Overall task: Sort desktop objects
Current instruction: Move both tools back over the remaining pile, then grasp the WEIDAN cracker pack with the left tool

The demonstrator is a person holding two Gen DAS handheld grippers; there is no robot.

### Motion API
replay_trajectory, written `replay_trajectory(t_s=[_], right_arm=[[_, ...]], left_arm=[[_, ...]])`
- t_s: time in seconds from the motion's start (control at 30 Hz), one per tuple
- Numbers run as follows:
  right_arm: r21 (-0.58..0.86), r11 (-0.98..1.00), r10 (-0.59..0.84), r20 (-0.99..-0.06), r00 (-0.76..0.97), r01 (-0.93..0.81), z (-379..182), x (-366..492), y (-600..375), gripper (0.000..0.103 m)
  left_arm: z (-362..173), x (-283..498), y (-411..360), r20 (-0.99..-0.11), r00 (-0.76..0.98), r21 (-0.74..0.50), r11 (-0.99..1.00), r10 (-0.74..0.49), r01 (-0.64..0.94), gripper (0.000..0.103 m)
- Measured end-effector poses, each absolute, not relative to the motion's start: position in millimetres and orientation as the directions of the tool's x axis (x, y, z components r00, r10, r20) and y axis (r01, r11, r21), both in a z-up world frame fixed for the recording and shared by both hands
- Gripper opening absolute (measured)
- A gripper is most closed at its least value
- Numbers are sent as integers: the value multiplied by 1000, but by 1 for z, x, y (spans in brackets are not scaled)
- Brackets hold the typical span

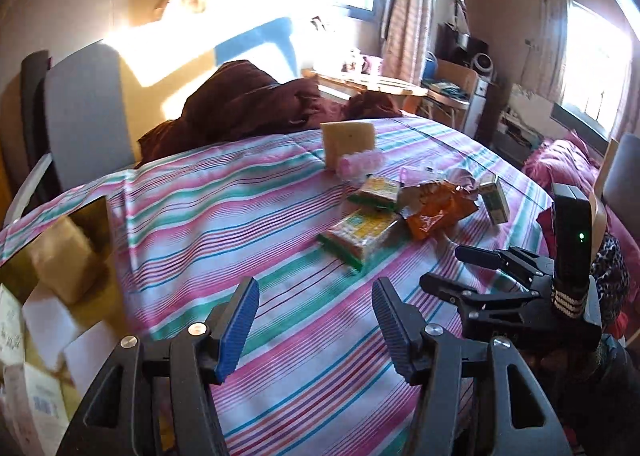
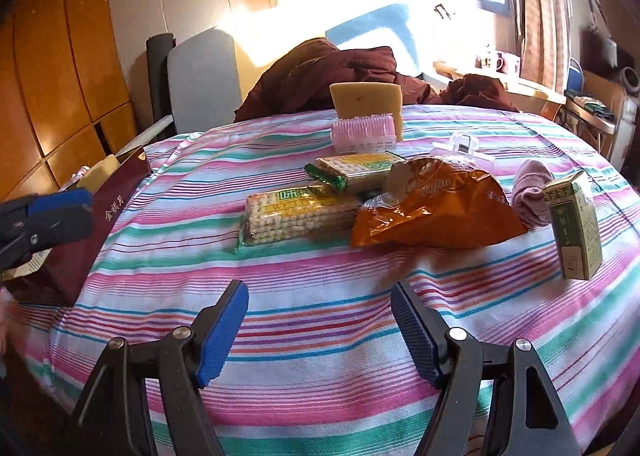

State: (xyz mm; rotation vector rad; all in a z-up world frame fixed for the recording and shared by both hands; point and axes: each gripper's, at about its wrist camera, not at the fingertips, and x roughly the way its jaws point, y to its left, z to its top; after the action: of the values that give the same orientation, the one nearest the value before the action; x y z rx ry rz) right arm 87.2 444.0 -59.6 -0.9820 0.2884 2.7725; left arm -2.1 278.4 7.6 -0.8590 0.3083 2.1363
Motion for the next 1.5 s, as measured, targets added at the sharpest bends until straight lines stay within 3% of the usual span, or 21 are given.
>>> replay_trajectory(t_s=[0.63, 1.27, 1.5], right_arm=[[206, -962, 40, -545, -837, -180, -77, 100, 456, 84], [264, -954, -16, -513, -858, -140, -79, 100, 460, 89], [260, -955, -14, -516, -856, -141, -79, 100, 460, 89]], left_arm=[[-41, -46, 398, -816, -294, 17, -487, 498, -873, 60], [-56, -60, 428, -848, -265, 69, -399, 460, -914, 64], [-56, -54, 420, -842, -287, 66, -441, 457, -895, 58]])
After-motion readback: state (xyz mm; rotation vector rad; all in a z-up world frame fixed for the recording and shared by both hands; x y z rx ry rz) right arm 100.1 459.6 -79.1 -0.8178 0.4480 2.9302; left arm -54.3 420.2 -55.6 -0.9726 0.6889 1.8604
